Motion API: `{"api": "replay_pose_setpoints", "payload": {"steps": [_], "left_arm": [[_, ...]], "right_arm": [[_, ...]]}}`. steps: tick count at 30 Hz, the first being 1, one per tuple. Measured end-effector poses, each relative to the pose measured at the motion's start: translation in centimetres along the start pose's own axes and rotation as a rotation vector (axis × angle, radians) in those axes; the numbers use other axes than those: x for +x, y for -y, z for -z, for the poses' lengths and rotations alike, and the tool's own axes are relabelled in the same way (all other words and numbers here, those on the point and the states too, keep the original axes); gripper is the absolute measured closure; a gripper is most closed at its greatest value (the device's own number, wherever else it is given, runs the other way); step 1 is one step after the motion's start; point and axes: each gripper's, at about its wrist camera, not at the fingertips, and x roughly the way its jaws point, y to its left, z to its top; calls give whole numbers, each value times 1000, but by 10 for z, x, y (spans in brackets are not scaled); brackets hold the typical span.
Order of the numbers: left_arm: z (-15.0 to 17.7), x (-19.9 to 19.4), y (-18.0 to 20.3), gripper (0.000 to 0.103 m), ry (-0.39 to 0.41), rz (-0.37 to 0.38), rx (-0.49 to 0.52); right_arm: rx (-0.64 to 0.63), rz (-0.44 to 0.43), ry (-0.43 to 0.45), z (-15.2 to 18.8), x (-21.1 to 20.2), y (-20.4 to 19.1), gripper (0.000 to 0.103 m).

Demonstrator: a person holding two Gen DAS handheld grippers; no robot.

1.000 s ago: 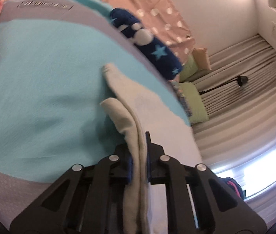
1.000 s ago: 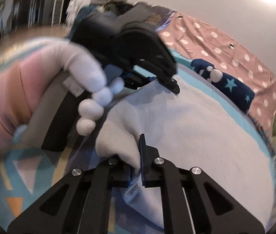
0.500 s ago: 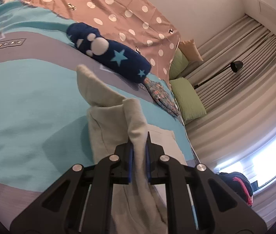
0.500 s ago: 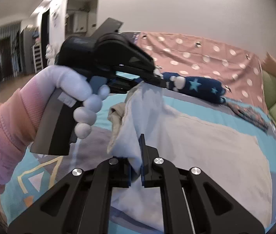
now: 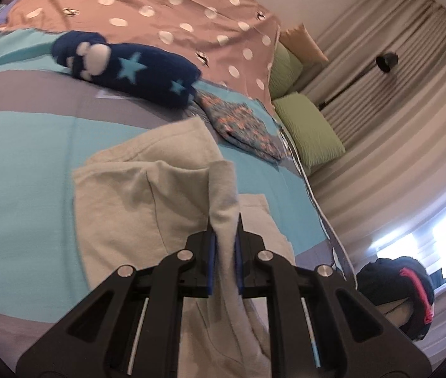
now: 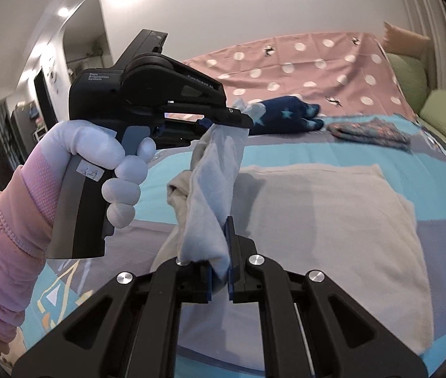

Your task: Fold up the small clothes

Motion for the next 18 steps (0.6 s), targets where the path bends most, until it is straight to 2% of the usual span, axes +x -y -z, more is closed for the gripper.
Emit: {"api": "replay_pose_setpoints", "payload": {"steps": [12,18], "left_arm": [[12,81,76,94,-103,7,80],[21,112,99,94,-146,-7,103]], "right_arm": [[138,46,1,22,-36,69,97],[197,50,-13,30,-48,93,97]]}}
